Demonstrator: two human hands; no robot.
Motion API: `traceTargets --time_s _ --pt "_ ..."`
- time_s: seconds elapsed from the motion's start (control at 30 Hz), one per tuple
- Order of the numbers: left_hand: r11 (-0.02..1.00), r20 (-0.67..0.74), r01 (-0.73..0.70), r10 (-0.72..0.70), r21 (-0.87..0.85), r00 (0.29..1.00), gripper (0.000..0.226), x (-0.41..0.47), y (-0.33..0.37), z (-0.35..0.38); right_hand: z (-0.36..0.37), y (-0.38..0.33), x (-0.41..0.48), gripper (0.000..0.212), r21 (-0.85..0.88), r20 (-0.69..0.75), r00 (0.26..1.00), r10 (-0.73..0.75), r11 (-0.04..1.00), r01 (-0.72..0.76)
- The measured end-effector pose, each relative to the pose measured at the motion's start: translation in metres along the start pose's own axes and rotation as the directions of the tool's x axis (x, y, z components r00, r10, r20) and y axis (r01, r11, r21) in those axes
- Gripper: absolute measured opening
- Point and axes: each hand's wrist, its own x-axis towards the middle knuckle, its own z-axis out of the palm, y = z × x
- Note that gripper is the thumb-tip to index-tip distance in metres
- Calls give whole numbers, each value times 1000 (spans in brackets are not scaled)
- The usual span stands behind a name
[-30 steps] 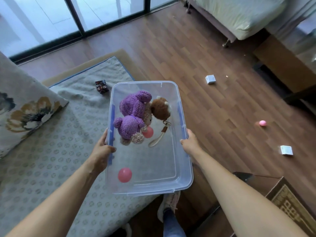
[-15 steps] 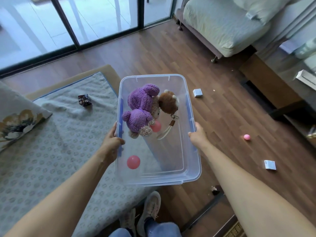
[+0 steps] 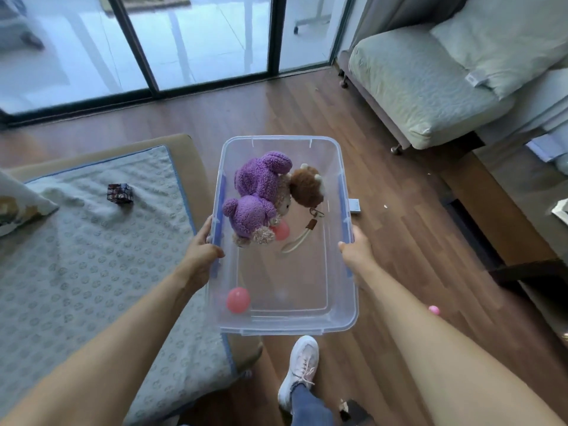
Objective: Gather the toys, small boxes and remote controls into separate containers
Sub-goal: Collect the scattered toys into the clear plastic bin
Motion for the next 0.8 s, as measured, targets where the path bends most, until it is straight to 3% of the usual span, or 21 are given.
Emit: traceTargets --time_s 0.37,0.8 --pt "984 -136 -37 13 -176 991 91 50 1 93 -67 -31 114 46 -114 188 980 -63 990 85" --pt "975 -392 -67 -23 -214 919 84 141 49 35 50 -123 218 52 -111 417 907 -66 986 123"
